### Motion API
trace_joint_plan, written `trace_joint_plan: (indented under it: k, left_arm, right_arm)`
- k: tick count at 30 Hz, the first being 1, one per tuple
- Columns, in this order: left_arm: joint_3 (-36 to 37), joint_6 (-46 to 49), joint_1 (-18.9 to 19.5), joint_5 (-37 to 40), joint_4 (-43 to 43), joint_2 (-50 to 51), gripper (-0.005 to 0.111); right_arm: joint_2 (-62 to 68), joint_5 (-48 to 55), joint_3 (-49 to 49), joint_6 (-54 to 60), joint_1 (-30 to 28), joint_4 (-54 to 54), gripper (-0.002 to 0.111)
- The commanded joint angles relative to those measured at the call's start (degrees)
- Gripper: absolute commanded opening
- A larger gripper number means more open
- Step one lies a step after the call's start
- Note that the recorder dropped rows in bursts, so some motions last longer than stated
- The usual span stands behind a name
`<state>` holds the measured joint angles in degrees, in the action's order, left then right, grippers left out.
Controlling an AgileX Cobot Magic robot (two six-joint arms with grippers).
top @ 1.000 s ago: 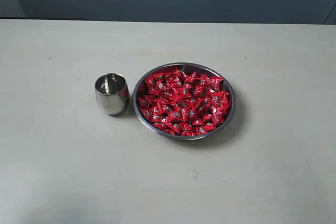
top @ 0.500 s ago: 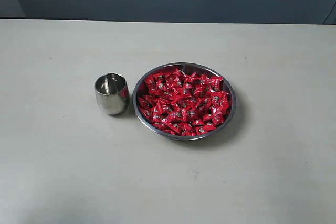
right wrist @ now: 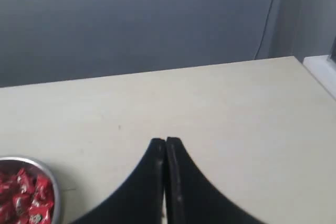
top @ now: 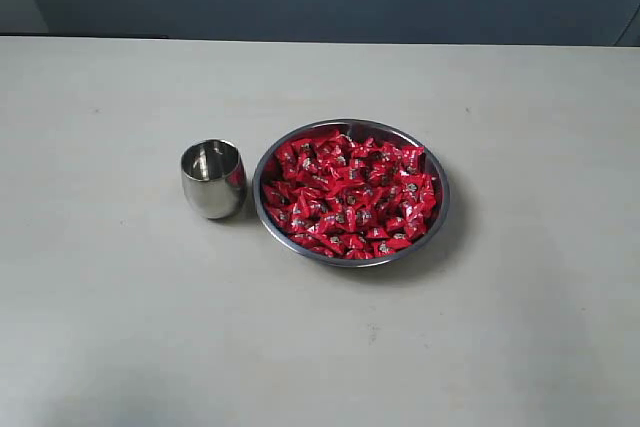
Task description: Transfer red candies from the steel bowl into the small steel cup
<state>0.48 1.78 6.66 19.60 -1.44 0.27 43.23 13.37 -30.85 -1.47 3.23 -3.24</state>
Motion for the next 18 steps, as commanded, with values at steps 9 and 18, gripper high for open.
trace_joint_plan:
  k: [9,18]
  left_arm:
    - [-0.5,-0.1,-0.5,-0.3,-0.1,-0.3,0.000]
    - [-0.5,-0.1,-0.5,-0.3,-0.1,-0.3,0.000]
  right_arm:
    - [11.7,10.2,-6.1,5.4,14.9,-1.9,-0.001]
    - [23.0,14.6,-10.6,29.2,22.8,-25.5,-0.001]
